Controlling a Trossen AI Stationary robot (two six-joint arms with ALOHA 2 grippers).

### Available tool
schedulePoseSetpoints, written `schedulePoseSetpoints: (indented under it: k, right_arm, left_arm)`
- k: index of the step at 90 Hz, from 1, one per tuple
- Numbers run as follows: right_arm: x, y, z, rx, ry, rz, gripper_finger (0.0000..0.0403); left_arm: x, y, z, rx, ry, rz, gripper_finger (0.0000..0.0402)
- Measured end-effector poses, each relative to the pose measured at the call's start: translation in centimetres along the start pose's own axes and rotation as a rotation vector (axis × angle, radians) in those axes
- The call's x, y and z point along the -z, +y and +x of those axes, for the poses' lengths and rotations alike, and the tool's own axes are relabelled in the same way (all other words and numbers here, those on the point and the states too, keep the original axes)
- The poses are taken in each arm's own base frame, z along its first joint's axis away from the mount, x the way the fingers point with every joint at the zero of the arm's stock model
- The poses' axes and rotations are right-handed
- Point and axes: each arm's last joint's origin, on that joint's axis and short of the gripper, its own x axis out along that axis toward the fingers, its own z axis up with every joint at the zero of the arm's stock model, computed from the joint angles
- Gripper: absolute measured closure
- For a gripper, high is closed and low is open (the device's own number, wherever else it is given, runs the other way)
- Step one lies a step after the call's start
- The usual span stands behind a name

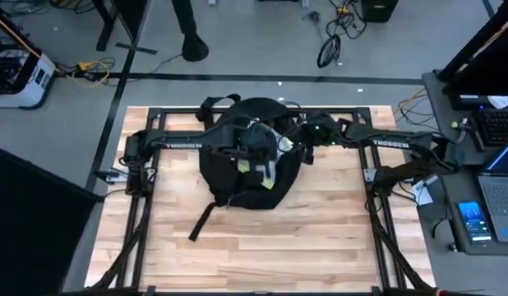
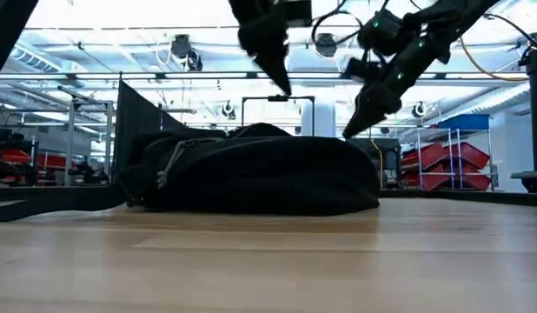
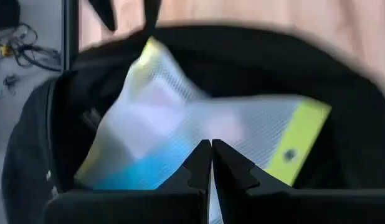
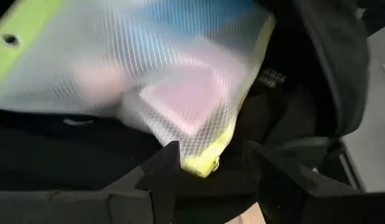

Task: Unpack backpack
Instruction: Close the black backpack

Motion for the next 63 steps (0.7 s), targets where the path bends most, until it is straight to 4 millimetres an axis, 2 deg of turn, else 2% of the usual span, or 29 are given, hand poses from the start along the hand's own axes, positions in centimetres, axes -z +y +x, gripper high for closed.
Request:
schedulePoseSetpoints:
  k: [12,22,37,48,56,63]
  right_arm:
    - [0.8,-1.6,1.5,0.17,0.062,0.203,0.0239]
    - [1.7,-3.1,2.0,0.219,0.085,0.429,0.0239]
    - [2.3,-2.8,3.2,0.179,0.121,0.625,0.0239]
    - [3.3,-2.2,5.2,0.16,0.194,0.676,0.0239]
    - [3.9,-2.6,6.8,0.165,0.197,0.708,0.024]
    - [4.1,-3.0,7.3,0.154,0.189,0.72,0.0259]
  left_arm:
    - [1.9,2.7,1.8,0.029,0.056,-0.056,0.0402]
    - [3.6,4.9,3.2,0.066,0.082,-0.121,0.0402]
    - [5.6,7.5,4.9,0.07,0.08,-0.199,0.0402]
    - [6.6,8.4,6.0,0.094,0.051,-0.236,0.0402]
    - [6.8,8.7,6.6,0.116,-0.001,-0.247,0.0402]
    - [7.1,8.4,7.3,0.144,-0.03,-0.248,0.0402]
